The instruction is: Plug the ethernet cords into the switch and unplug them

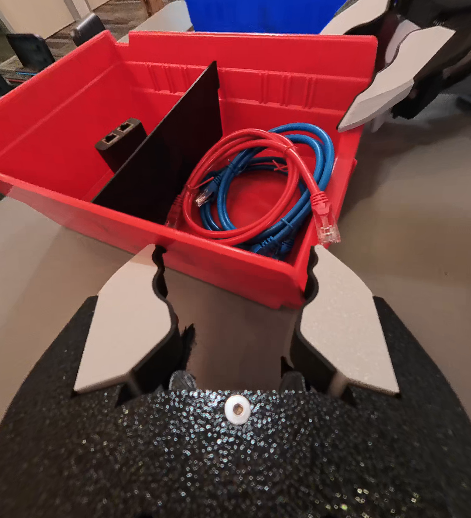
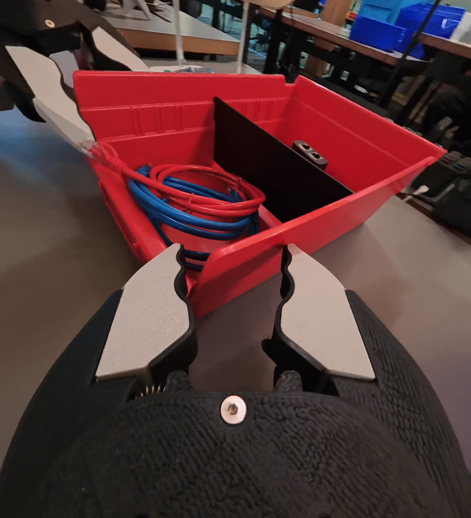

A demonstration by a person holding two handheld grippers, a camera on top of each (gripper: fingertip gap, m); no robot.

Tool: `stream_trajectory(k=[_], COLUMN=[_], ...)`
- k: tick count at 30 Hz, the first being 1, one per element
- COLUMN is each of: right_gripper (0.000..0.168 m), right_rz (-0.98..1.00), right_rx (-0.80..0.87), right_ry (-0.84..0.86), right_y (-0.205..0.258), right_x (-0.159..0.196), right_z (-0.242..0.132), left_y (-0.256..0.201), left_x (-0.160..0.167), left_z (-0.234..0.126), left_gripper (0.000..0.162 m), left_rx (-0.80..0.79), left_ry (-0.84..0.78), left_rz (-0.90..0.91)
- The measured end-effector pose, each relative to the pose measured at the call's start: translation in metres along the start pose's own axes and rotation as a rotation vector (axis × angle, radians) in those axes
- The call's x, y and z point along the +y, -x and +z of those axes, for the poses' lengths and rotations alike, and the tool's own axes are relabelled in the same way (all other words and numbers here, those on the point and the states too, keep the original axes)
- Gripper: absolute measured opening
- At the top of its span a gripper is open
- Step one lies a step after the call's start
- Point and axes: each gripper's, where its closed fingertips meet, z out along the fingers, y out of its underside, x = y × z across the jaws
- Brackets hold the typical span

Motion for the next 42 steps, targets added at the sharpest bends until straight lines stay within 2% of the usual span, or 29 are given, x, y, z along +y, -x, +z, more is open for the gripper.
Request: stream_trajectory(k=[2, 5, 7, 9, 12, 14, 15, 16, 19, 23, 27, 42], right_gripper=[0.066, 0.067, 0.067, 0.067, 0.066, 0.063, 0.056, 0.051, 0.042, 0.039, 0.015, 0.012], right_rz=[0.043, 0.004, -0.066, -0.145, -0.143, -0.040, 0.038, 0.116, 0.229, 0.210, 0.105, 0.056], right_rx=[0.020, 0.022, 0.091, 0.234, 0.492, 0.556, 0.590, 0.616, 0.541, 0.552, 0.620, 0.623], right_ry=[0.006, 0.005, -0.015, 0.017, 0.164, 0.272, 0.307, 0.324, 0.275, 0.370, 0.456, 0.458], right_y=[-0.008, -0.018, -0.032, -0.057, -0.103, -0.120, -0.126, -0.130, -0.118, -0.119, -0.124, -0.106], right_x=[-0.003, -0.017, -0.035, -0.044, -0.024, 0.008, 0.023, 0.034, 0.040, 0.053, 0.059, 0.058], right_z=[-0.007, -0.029, -0.054, -0.085, -0.133, -0.149, -0.152, -0.153, -0.137, -0.125, -0.122, -0.132], left_y=[0.006, 0.017, 0.021, 0.022, 0.022, 0.021, 0.020, 0.019, 0.017, 0.011, 0.008, 0.006], left_x=[-0.006, -0.015, -0.020, -0.022, -0.024, -0.025, -0.025, -0.026, -0.025, -0.026, -0.027, -0.032], left_z=[0.013, 0.032, 0.041, 0.046, 0.051, 0.053, 0.054, 0.054, 0.053, 0.051, 0.052, 0.062], left_gripper=[0.097, 0.099, 0.097, 0.095, 0.095, 0.095, 0.095, 0.093, 0.088, 0.087, 0.086, 0.086], left_rx=[0.003, -0.014, -0.026, -0.038, -0.054, -0.064, -0.072, -0.084, -0.116, -0.121, -0.133, -0.174], left_ry=[-0.009, -0.018, -0.031, -0.038, -0.043, -0.044, -0.041, -0.037, -0.040, -0.059, -0.075, -0.100], left_rz=[-0.007, -0.013, -0.016, -0.019, -0.026, -0.029, -0.032, -0.030, -0.037, -0.047, -0.047, -0.055])
